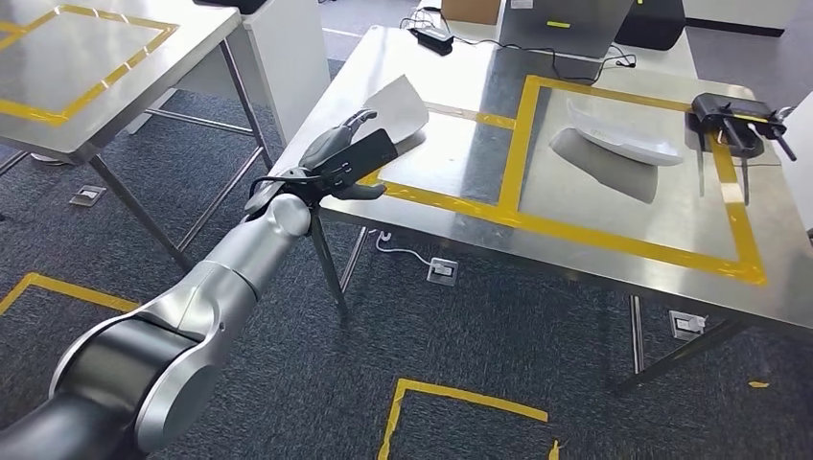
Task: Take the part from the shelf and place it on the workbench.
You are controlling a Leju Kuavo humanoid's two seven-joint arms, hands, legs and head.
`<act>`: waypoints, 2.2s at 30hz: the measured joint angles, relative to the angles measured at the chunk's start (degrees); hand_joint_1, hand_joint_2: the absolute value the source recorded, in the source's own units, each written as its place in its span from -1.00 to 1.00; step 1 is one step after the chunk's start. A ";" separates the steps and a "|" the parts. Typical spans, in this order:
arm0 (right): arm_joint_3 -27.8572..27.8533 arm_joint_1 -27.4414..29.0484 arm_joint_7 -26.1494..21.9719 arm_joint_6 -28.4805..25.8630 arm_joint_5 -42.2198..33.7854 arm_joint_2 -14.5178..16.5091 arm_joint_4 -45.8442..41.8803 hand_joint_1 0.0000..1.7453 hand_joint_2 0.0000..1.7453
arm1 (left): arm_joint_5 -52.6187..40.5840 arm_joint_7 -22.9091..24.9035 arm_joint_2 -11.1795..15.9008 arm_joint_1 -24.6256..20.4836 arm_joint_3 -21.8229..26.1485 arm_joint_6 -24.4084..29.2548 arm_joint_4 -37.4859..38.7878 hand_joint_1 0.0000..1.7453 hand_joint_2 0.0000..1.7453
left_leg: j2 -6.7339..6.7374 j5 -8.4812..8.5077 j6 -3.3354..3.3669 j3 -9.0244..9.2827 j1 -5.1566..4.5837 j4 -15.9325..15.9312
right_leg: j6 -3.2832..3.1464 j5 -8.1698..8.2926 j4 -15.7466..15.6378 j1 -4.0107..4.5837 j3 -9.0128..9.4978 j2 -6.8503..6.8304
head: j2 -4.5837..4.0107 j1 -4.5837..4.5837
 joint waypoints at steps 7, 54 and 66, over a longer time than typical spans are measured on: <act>0.00 -0.18 -0.06 0.21 0.10 -0.29 -0.01 -1.00 -1.00 | -0.39 0.22 0.57 -0.18 -0.02 -0.07 -0.25 -1.00 1.00 | 0.07 1.56 -1.53 -1.86 -0.16 0.84 | -1.91 3.84 -15.47 1.12 10.24 0.06 | 0.00 -0.02; 0.05 -0.18 0.50 -0.02 0.21 -0.02 0.05 -1.00 -1.00 | 0.39 -2.03 3.02 -0.18 -0.37 -0.14 1.03 -1.00 -0.50 | -0.31 -5.64 -2.15 5.09 0.56 0.79 | -0.30 11.41 -16.12 -0.17 3.54 -0.52 | 0.00 -0.53; 0.04 -0.07 1.49 -2.90 -0.25 -0.16 0.10 -1.00 1.00 | 0.63 -0.19 1.97 0.40 -0.38 0.43 1.52 -1.00 1.00 | 0.02 -1.11 -0.77 0.57 -0.22 1.09 | -1.68 4.61 -14.13 1.09 8.53 -0.35 | 0.00 -0.17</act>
